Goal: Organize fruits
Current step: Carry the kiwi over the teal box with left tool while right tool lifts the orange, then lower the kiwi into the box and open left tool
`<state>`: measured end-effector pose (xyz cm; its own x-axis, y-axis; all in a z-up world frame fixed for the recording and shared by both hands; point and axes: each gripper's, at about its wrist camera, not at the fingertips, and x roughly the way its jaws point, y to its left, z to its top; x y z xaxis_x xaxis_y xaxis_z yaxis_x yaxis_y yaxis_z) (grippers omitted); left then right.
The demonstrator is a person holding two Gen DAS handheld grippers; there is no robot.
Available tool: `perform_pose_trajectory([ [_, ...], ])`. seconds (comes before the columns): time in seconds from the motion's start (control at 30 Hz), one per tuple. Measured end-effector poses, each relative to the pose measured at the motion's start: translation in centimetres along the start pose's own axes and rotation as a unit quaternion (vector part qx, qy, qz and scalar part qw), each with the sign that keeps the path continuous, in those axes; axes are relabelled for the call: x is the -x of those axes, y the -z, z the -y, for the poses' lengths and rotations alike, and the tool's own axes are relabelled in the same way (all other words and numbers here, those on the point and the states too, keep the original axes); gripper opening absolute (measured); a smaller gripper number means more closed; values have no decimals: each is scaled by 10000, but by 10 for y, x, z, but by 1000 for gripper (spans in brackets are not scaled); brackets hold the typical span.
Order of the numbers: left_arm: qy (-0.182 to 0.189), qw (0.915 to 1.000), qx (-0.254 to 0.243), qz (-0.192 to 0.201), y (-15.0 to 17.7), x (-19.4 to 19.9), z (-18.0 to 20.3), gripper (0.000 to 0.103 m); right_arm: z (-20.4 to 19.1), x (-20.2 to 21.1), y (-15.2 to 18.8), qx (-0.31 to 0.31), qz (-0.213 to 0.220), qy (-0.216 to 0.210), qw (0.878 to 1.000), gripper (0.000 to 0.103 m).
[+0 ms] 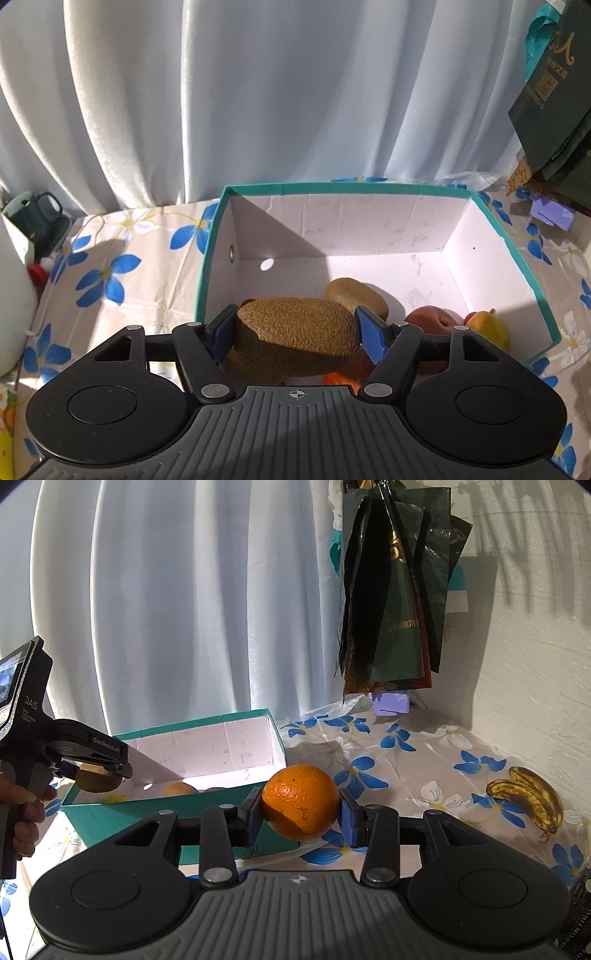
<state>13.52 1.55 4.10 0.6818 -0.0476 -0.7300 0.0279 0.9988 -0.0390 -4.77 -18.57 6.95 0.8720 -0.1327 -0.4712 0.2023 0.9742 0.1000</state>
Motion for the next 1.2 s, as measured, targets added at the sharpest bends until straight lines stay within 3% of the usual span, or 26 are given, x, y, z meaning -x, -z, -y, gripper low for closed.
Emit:
perform_pose_trajectory([
  [0.5,-156,9993,-53,-331,-4,-43,-1,73,-7,-12,-7,30,-17,10,10000,41],
  [0.77,-169,9988,-351,-305,-2,-51,10,73,-12,-17,-10,54,-4,4,10000,41],
  [1.2,-595,9952,-764,-158,2,-63,22,73,-13,-23,-12,27,9,-2,10000,41],
])
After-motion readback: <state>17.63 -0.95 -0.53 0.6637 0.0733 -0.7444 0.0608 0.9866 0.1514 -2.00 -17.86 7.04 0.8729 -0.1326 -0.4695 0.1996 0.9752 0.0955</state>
